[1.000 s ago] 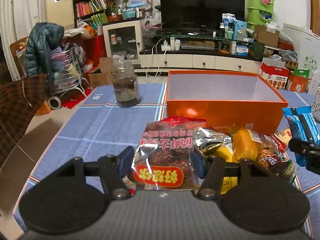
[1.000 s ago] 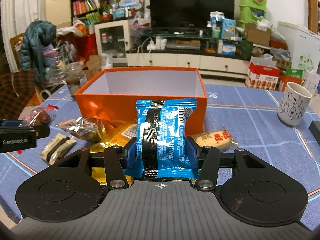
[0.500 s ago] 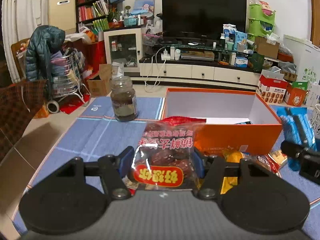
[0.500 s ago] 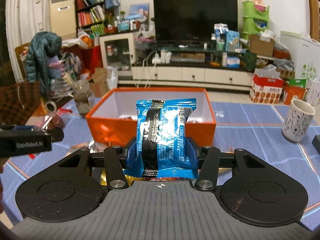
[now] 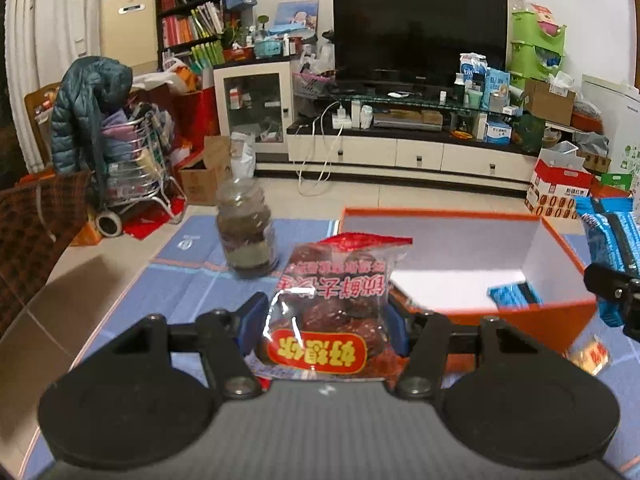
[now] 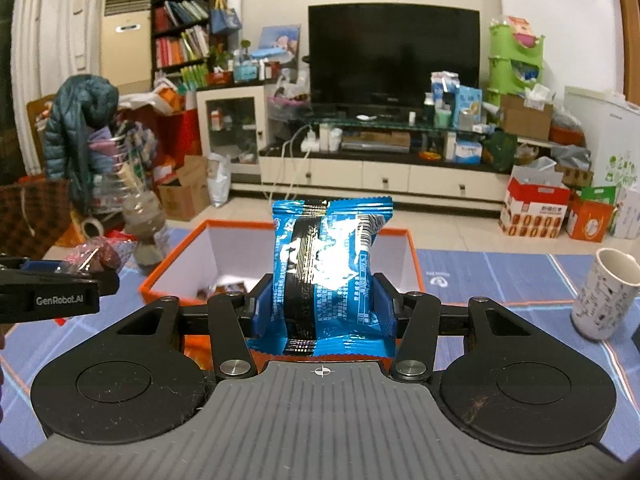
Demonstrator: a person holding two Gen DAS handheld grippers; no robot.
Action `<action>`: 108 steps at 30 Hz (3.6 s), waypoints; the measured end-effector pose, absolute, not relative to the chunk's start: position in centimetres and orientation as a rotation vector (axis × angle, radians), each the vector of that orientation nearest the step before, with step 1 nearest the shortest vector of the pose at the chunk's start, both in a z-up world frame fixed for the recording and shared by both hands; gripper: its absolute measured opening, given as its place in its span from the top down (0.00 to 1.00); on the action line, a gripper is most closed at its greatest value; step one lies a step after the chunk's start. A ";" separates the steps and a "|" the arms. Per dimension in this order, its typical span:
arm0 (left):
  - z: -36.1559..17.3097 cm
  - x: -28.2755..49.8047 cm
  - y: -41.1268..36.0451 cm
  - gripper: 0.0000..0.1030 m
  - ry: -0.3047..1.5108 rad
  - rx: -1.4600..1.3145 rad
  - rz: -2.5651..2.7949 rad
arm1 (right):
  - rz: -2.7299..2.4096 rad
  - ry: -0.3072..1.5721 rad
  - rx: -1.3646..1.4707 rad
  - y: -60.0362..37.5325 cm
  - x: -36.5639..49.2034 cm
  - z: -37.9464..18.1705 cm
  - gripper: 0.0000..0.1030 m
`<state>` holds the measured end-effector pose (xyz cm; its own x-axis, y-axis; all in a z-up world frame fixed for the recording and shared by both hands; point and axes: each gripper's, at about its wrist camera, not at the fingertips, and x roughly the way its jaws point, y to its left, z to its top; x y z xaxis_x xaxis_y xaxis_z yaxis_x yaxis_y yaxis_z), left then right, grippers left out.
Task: Organize snacks
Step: 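Carry both packs into the orange box and open both tools, then grasp the cream biscuit pack with the left tool while the right grasps the bread roll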
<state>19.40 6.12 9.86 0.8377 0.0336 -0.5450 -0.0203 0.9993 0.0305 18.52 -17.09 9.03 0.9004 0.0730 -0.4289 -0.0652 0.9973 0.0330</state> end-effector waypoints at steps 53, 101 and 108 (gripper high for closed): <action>4.4 10.2 12.4 0.04 0.633 -0.113 -0.126 | -0.001 0.549 0.001 -29.8 12.3 4.2 0.33; -2.3 18.5 13.4 0.50 0.881 -0.096 -0.204 | 0.558 0.913 -0.283 -28.8 19.2 -2.1 0.63; -2.0 18.0 13.8 0.55 0.888 -0.087 -0.171 | 0.409 0.910 -0.195 -28.2 17.4 -2.2 0.78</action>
